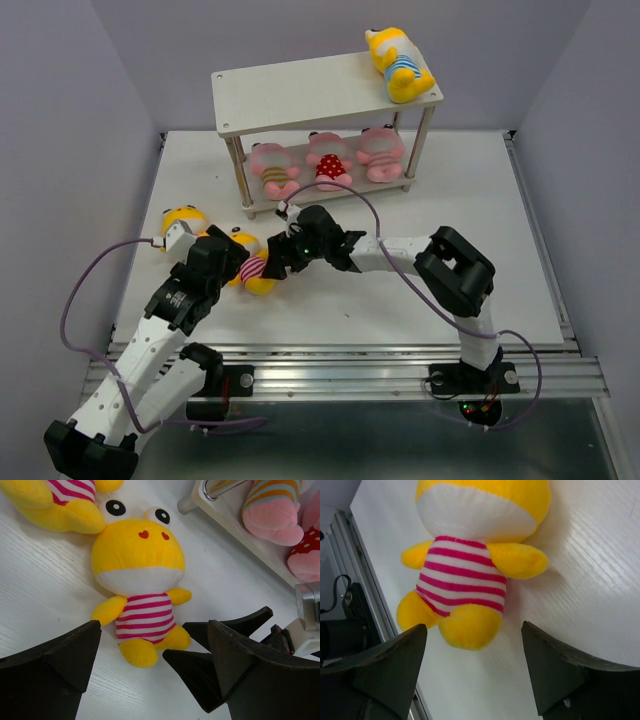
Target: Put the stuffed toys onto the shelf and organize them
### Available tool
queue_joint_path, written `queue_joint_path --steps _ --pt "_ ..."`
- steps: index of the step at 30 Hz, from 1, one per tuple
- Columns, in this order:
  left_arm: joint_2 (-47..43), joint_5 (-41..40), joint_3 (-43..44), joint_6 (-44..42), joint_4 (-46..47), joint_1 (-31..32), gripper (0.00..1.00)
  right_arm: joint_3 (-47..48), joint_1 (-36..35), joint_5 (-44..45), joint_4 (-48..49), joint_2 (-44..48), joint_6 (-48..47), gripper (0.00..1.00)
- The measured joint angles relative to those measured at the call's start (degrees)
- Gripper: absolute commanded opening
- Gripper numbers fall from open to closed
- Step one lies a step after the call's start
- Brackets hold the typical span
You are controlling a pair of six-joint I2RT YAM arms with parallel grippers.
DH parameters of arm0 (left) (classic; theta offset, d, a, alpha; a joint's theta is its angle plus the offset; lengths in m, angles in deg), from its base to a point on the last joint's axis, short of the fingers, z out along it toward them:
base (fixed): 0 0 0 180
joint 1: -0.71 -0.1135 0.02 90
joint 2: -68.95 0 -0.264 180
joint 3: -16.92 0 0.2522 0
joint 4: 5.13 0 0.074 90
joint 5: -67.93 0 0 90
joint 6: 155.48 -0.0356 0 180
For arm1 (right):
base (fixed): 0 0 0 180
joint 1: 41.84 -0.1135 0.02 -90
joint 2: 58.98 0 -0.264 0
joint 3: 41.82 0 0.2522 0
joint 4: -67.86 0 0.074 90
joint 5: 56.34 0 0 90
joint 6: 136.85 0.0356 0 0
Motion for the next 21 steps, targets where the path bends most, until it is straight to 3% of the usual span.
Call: queue_joint_path --steps 4,6,13,21 --pt "0.4 0.4 0.0 -0.5 0.5 -0.2 0.99 1.3 0.0 -0.5 1.6 -1.1 0.7 0.54" --pt "0.4 0.7 0.0 -0.7 0.7 -0.6 0.99 1.7 0.0 -0.7 2.1 -1.8 1.1 0.35" --pt "0.1 0.7 0.0 -1.2 0.7 -1.0 0.99 1.9 -0.1 -0.3 1.0 -2.5 0.8 0.01" --pt "-0.3 1.1 0.0 -1.7 0.9 -1.3 0.99 -0.4 -1.2 6.5 -4.0 4.1 -4.4 0.01"
